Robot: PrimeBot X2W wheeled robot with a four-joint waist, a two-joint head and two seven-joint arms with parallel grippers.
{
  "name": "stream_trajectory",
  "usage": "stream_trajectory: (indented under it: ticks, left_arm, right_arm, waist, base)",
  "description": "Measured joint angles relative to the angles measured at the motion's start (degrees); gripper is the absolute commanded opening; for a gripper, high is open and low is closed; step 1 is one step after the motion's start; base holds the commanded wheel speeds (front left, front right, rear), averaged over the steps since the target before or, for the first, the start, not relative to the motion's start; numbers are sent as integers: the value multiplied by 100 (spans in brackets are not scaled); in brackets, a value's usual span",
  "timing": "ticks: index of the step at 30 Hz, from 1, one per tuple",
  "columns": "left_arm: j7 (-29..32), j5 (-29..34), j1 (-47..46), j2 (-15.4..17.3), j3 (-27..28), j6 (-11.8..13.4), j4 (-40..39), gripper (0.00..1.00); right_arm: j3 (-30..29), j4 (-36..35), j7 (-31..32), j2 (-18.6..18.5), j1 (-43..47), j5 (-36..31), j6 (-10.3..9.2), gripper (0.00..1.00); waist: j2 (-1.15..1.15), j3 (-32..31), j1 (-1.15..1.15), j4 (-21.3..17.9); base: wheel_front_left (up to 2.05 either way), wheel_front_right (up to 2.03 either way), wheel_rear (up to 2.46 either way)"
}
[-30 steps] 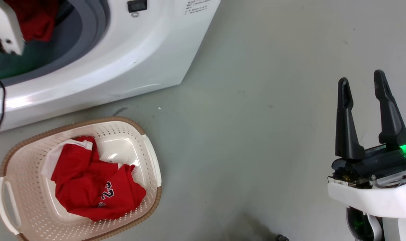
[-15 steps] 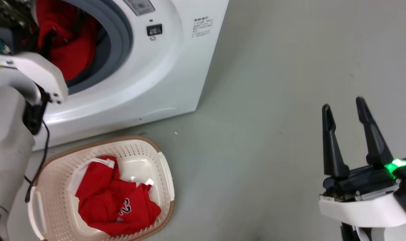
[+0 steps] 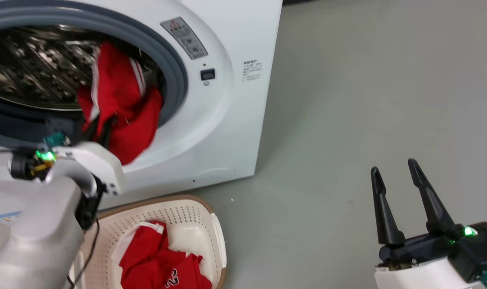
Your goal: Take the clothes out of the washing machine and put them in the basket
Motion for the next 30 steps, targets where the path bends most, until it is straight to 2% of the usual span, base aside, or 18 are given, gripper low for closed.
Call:
stream_trajectory:
  ticks: [10, 21, 30]
  left_arm:
    - [-49, -80, 1185, -85, 16, 293, -792, 0]
    - [-49, -119, 2426, -154, -152, 500, -1452, 0]
    - [12, -249, 2924, -236, -333, 457, -1445, 0]
  right_arm:
    - [-4, 176, 0, 0, 415, -147, 0, 100]
    - [-48, 281, 0, -1, 771, -232, 0, 100]
    - [8, 328, 0, -1, 815, -266, 0, 100]
  waist:
    - [0, -644, 0, 249]
    - [0, -1186, 0, 411]
    - [0, -1250, 1, 396]
  base:
    - [0, 0, 0]
    - [0, 0, 0]
    - [0, 0, 0]
